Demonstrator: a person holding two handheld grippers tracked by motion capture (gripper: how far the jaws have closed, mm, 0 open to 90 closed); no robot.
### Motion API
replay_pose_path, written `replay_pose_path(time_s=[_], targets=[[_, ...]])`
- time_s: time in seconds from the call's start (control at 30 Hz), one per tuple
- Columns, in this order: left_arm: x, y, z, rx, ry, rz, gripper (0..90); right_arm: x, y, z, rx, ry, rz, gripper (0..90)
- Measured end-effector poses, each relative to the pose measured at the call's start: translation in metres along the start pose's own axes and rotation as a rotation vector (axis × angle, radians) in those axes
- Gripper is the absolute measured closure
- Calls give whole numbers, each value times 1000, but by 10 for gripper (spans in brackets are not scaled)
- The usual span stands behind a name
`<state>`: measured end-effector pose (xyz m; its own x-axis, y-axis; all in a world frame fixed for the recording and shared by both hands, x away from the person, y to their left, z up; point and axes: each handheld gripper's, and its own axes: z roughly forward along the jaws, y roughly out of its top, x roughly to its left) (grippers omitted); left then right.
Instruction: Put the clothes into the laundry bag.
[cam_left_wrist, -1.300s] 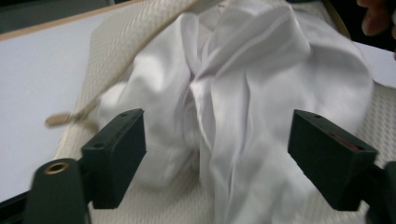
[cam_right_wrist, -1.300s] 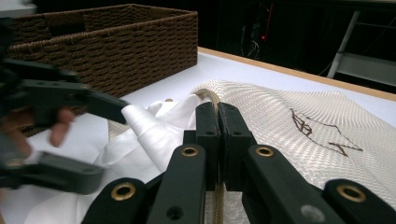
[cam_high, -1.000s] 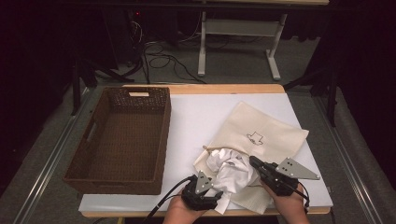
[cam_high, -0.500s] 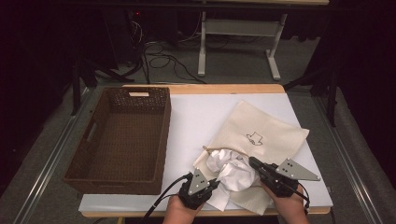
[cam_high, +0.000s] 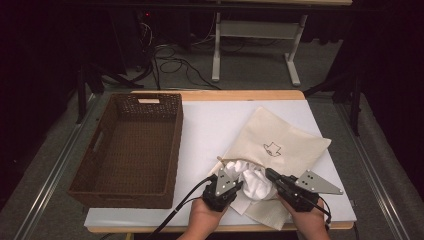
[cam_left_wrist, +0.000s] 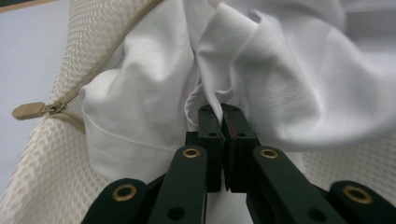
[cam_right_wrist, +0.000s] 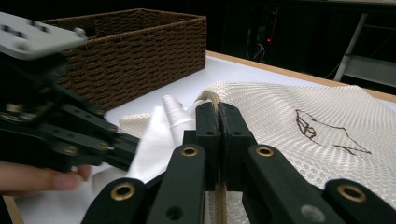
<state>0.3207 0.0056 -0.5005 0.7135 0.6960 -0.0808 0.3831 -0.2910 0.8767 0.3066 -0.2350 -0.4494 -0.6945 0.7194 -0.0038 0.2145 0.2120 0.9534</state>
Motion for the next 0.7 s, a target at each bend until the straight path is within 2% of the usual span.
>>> replay_pose_path(time_s=[0.37,0.5,0.6,0.7], targets=[[-1,17,39,36,46,-24,850,-3,1,-1,-11,3,9,891],[-4,23,50,33,64,-25,837,-3,1,-2,-14,6,8,891],[-3,24,53,27,64,-45,761,-5,1,-2,-17,2,15,891],[-7,19,45,22,75,-13,592,-5,1,-3,-14,-1,24,891]])
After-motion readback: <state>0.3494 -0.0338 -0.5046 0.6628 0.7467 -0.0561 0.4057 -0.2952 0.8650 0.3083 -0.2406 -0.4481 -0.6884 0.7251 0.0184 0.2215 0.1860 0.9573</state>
